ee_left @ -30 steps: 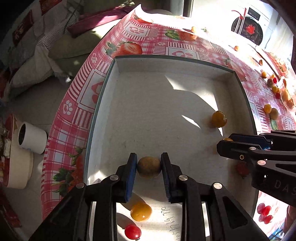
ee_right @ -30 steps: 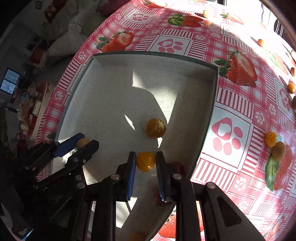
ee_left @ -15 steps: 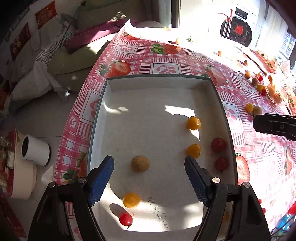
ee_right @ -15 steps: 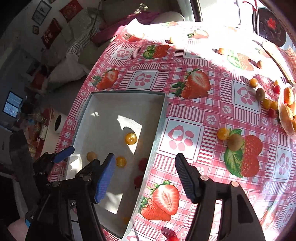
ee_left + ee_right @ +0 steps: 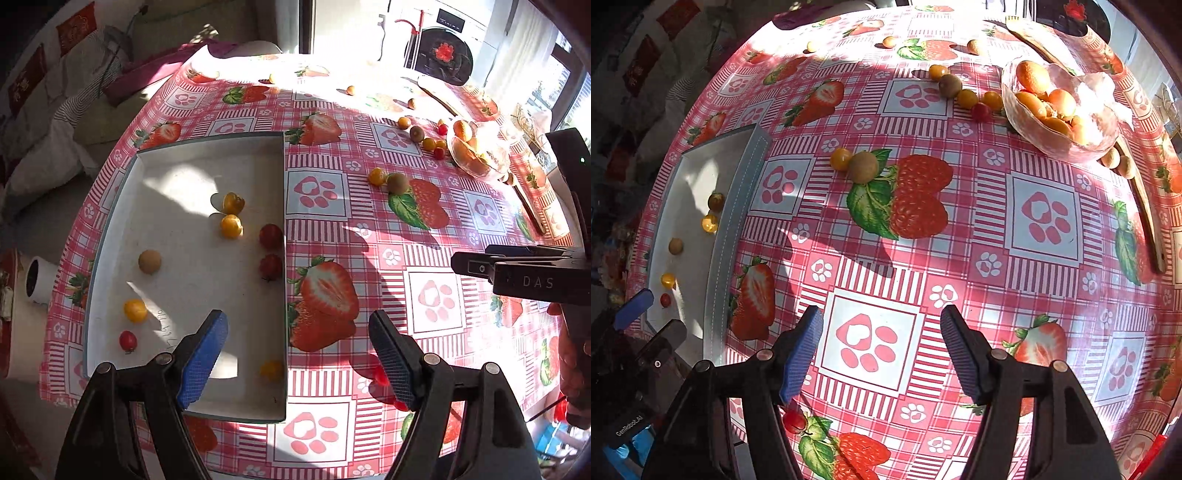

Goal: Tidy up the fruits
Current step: 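Grasp a red cherry tomato with the left tool while the right tool grasps a brown fruit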

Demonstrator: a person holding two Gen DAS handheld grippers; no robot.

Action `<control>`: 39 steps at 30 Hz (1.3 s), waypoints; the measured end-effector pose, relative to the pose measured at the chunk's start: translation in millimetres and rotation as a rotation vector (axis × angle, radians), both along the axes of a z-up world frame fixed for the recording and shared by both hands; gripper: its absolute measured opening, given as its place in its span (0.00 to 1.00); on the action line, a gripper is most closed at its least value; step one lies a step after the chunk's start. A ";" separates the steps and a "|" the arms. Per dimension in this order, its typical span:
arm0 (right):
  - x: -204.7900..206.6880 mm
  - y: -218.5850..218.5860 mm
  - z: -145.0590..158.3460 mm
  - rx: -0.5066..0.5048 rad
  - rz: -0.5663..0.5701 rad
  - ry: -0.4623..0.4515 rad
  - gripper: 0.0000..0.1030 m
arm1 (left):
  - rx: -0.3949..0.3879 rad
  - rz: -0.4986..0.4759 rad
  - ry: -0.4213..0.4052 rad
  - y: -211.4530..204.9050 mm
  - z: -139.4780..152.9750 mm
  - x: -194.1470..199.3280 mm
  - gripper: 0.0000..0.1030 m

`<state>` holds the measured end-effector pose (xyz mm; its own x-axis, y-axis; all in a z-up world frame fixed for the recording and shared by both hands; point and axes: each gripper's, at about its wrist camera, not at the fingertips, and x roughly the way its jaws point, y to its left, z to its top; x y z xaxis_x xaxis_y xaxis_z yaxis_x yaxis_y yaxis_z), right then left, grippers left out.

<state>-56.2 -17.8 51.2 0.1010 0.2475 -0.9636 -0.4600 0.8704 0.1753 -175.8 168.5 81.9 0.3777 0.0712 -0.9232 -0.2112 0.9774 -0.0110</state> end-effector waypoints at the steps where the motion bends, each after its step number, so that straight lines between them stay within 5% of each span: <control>1: 2.9 -2.1 0.0 0.000 0.020 -0.006 0.68 | -0.003 0.014 0.006 -11.9 -1.6 -1.8 0.77; 11: 36.3 -0.5 -5.8 0.040 0.216 -0.031 0.68 | -0.001 0.214 0.090 -64.8 -39.3 -4.8 0.77; 31: 73.0 65.8 -37.1 0.057 0.313 -0.113 0.67 | -0.064 0.442 0.133 -63.1 -79.0 -12.7 0.77; 35: 72.7 79.7 -37.8 0.048 0.330 -0.139 0.60 | -0.063 0.459 0.132 -60.2 -80.8 -14.1 0.73; 39: 75.5 86.0 -37.6 0.031 0.326 -0.155 0.33 | -0.060 0.461 0.134 -60.0 -78.3 -18.2 0.62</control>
